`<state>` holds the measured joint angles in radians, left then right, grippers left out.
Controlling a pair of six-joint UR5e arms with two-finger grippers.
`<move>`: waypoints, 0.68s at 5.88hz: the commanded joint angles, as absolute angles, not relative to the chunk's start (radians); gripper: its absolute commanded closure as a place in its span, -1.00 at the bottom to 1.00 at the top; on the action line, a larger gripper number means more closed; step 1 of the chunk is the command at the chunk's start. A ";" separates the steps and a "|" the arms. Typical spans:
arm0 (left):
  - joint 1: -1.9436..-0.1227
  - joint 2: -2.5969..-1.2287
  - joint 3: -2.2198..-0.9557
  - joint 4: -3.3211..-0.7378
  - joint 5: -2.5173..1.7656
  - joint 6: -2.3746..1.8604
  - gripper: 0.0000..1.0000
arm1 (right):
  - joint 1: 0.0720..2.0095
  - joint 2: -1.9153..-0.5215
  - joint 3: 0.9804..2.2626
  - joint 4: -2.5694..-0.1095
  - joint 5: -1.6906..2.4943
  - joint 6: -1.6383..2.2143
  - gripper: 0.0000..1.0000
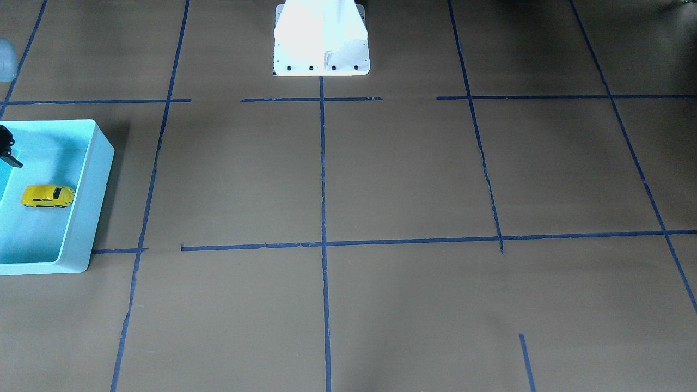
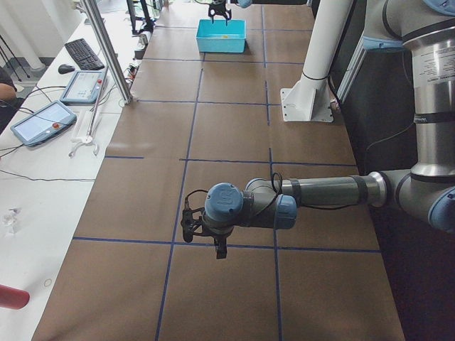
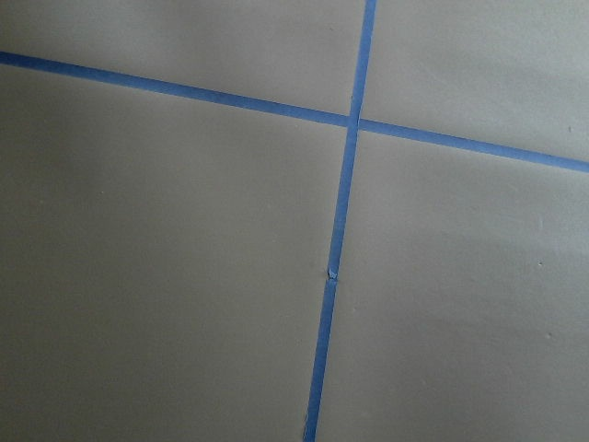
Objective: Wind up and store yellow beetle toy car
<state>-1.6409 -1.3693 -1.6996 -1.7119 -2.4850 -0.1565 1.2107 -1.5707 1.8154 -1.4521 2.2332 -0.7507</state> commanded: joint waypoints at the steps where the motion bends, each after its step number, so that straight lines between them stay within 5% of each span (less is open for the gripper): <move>1: -1.641 -1.368 -1.700 -1.712 -2.487 -0.156 -1.00 | 1.349 -1.598 1.926 -1.671 2.240 -0.605 -1.00; 3: -1.643 -1.367 -1.700 -1.712 -2.487 -0.156 -1.00 | 1.533 -1.655 1.890 -1.678 2.247 -0.360 -1.00; 4: -1.643 -1.367 -1.700 -1.712 -2.487 -0.156 -1.00 | 1.643 -1.641 1.774 -1.669 2.310 -0.242 -1.00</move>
